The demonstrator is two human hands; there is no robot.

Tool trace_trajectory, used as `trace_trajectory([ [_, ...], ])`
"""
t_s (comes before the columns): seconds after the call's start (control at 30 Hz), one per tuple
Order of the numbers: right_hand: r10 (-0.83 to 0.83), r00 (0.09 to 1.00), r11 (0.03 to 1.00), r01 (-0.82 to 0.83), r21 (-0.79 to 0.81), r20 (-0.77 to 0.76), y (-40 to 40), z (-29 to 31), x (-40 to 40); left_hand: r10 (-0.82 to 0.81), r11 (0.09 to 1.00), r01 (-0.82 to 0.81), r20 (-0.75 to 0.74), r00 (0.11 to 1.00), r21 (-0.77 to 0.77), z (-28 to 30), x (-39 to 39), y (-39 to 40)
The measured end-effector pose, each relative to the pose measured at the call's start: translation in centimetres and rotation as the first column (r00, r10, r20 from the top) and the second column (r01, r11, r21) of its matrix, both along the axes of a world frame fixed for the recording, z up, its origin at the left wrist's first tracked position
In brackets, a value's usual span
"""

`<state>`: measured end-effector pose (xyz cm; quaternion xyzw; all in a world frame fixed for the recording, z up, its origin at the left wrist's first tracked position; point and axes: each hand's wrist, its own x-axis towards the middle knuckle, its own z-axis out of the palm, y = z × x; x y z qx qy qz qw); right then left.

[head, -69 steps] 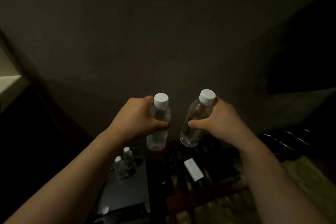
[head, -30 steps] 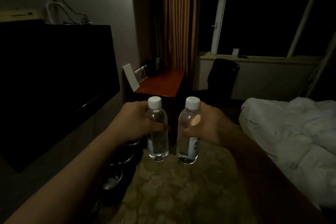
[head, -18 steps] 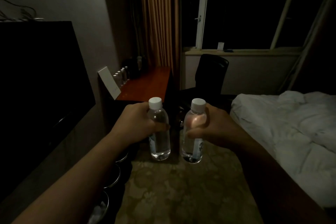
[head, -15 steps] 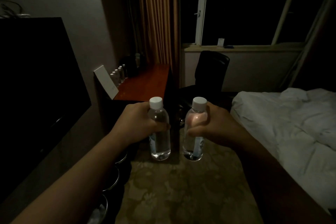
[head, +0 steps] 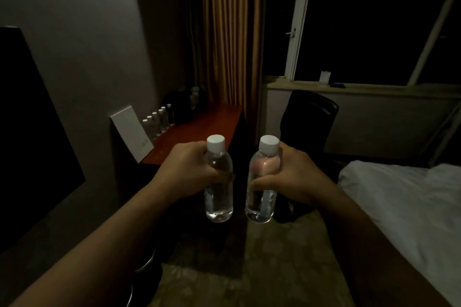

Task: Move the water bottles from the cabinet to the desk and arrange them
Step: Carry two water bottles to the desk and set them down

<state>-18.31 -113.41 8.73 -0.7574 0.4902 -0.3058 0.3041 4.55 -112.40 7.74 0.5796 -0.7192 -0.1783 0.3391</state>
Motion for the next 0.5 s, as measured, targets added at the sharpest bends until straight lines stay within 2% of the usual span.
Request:
trace_trajectory([
  [0.13,0.058,0.997,0.998,-0.059,-0.014,-0.046,-7.8,1.2,-1.3,0.029,0.999,-0.030,-0.031,0.999,-0.025,0.7,-1.3,-6.9],
  [0.27,0.059,0.996,0.998,-0.060,-0.008,-0.068,-14.8,1.3,-1.3,0.068,0.997,-0.068,0.002,0.998,-0.029,1.0,-1.8,-12.8],
  [0.5,0.092,0.992,0.996,-0.091,0.018,-0.087,-26.9,0.5,2.6,0.113,0.994,-0.113,-0.001,0.994,0.004,-0.3,1.6,-23.8],
])
